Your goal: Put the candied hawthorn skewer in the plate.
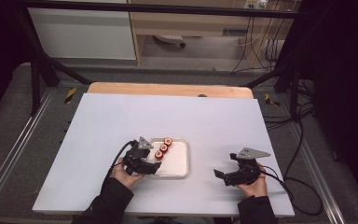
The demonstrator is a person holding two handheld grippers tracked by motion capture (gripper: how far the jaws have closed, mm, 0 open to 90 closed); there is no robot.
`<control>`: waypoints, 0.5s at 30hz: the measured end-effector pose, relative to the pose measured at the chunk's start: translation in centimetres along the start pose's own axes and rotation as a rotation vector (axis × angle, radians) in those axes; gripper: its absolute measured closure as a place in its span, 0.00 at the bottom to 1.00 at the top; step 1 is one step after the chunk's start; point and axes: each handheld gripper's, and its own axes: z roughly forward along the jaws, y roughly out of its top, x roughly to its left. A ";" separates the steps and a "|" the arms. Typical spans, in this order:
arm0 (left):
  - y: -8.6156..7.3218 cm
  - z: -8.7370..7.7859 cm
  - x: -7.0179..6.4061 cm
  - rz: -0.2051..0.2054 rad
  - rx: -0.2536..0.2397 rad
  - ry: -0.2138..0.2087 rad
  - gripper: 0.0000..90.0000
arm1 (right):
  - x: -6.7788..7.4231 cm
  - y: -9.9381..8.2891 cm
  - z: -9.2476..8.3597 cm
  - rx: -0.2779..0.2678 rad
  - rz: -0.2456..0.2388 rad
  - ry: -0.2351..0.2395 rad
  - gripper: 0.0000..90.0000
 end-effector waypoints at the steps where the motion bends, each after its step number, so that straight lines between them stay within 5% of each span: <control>1: -0.1 -0.2 0.2 -0.001 0.001 -0.006 0.27 | 0.0 0.0 0.0 0.000 -0.001 -0.002 0.00; 5: -0.9 -1.1 1.0 -0.009 0.001 -0.022 0.16 | 0.0 0.0 0.0 0.004 -0.002 -0.002 0.00; 15: -4.6 -3.4 3.9 -0.022 -0.053 -0.030 0.10 | 0.0 0.0 0.0 0.011 0.000 -0.004 0.00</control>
